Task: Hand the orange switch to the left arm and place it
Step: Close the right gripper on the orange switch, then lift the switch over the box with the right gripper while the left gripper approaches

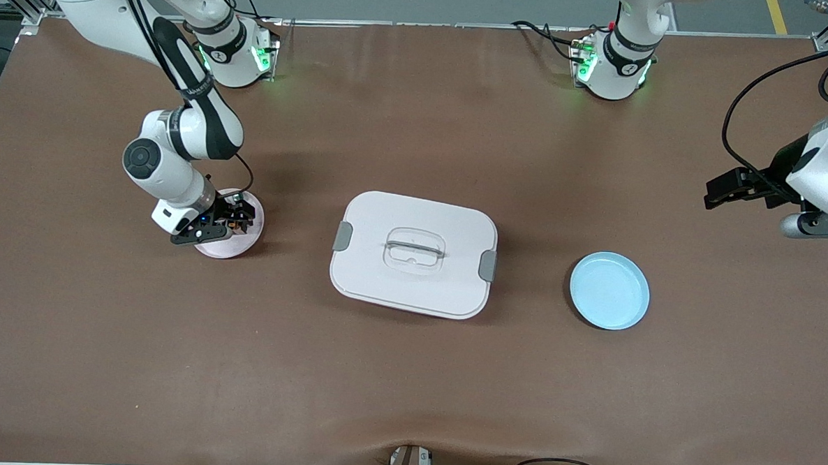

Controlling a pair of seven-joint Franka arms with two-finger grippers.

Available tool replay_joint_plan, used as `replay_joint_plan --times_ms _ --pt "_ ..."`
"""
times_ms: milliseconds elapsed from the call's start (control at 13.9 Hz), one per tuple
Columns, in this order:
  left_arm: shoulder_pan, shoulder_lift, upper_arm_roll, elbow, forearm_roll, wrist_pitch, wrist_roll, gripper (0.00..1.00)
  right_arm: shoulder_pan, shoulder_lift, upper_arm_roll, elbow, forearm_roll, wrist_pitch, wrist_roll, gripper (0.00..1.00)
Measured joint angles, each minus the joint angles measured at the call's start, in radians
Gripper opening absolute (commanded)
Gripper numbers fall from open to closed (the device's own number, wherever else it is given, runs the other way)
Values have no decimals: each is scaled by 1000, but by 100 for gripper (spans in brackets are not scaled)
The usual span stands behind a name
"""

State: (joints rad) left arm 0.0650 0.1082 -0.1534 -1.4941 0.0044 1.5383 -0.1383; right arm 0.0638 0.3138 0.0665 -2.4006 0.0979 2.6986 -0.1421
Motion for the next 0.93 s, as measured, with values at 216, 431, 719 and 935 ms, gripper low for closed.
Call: replay_joint_plan --times_ms 216,431,719,935 --pt "0 0 0 0 0 0 0 100 -4 0 -4 1 0 1 0 0" --pt "0 0 0 0 0 0 0 100 -29 0 -8 5 0 -8 1 0" --pt "0 0 0 1 0 0 0 100 -66 -54 -10 76 16 -197 19 0" --pt "-1 -1 -1 1 0 0 0 100 -70 -146 -8 150 80 -398 83 0"
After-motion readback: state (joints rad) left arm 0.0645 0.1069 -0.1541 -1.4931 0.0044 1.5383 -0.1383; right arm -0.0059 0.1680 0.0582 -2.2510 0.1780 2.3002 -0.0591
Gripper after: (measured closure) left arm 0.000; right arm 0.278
